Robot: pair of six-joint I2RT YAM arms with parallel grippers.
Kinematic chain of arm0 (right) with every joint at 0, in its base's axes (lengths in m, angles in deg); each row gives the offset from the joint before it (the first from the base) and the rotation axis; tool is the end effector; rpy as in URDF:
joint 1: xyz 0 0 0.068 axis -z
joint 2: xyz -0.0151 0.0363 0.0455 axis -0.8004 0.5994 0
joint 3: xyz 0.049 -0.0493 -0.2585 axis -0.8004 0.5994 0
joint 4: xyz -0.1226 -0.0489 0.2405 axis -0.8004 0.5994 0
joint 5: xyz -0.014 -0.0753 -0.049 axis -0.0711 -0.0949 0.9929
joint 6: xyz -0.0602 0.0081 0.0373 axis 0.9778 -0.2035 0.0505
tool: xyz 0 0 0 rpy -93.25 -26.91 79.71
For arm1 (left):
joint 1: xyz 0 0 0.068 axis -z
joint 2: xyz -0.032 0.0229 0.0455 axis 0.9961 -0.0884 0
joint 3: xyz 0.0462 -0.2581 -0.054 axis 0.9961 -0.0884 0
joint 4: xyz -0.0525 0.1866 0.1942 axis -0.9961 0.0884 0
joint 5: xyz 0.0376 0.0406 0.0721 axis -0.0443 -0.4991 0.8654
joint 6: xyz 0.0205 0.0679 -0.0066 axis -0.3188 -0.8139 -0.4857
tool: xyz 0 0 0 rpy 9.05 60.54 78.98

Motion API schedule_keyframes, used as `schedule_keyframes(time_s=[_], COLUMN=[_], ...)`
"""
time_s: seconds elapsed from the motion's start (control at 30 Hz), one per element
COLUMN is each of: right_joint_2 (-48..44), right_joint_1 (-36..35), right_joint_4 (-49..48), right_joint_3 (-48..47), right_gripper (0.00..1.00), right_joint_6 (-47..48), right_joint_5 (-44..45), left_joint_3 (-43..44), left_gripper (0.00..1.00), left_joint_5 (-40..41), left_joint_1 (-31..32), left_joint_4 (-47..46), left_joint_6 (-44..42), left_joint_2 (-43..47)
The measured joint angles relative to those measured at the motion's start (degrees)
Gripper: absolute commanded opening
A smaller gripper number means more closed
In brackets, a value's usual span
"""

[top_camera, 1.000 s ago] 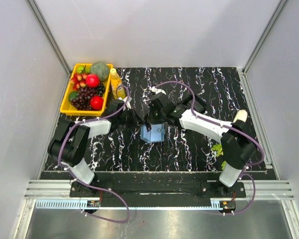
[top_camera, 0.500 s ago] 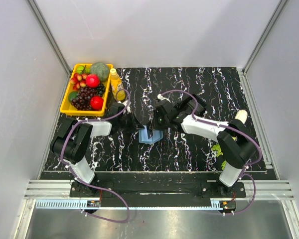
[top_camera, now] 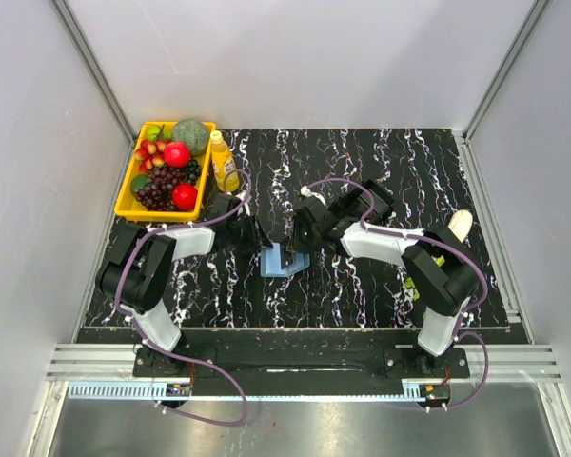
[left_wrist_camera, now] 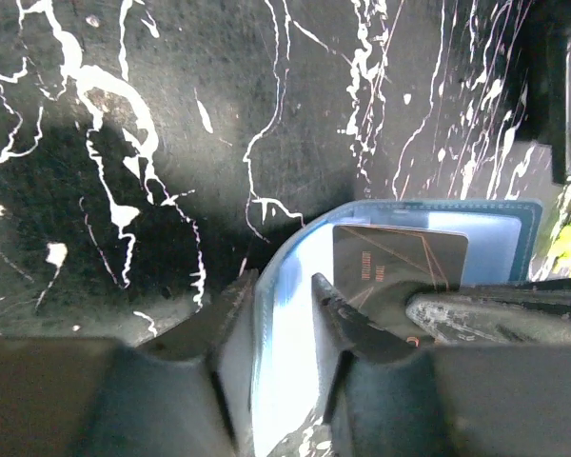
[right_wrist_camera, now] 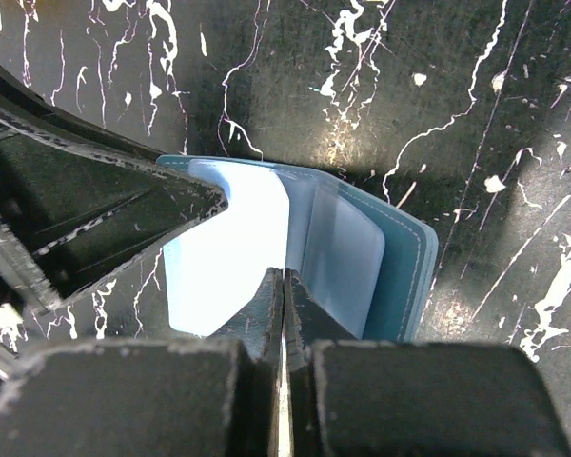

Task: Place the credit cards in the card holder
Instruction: Insert the credit card into the card holder.

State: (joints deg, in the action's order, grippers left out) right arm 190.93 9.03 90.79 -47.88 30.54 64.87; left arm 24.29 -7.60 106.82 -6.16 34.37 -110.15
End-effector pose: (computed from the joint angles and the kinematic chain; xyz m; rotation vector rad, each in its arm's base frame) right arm 0.2899 0.2812 0.1438 -0.1184 2.4983 0.6496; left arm 0.3132 -0.1494 0.1050 -0.1658 2.5682 -0.8967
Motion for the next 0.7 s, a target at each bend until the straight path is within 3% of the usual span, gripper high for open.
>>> schedule_keyframes(time_s=[0.1, 0.17, 0.57, 0.7], right_joint_2=[0.00, 0.00, 0.04, 0.04], right_joint_1=[0.00, 0.00, 0.00, 0.00], right_joint_4=[-0.37, -0.39, -0.33, -0.28], right_joint_3=[0.35, 0.35, 0.35, 0.35], right_gripper=[0.00, 0.00, 0.00, 0.00], right_joint_6=[0.22, 0.31, 0.87, 0.90], right_joint_5=[0.24, 0.31, 0.55, 0.57], left_joint_3=[0.92, 1.73, 3.65, 3.74], left_gripper=[0.55, 0.55, 0.44, 0.25], left_joint_5=[1.09, 1.92, 2.86, 3.10], left_joint_1=[-0.07, -0.07, 1.79, 4.11], left_joint_4=[1.81, 3.48, 9.38, 8.87], left_joint_6=[-0.63, -0.96, 1.97, 3.78], left_joint_2=[0.39, 1.07, 9.20, 10.49])
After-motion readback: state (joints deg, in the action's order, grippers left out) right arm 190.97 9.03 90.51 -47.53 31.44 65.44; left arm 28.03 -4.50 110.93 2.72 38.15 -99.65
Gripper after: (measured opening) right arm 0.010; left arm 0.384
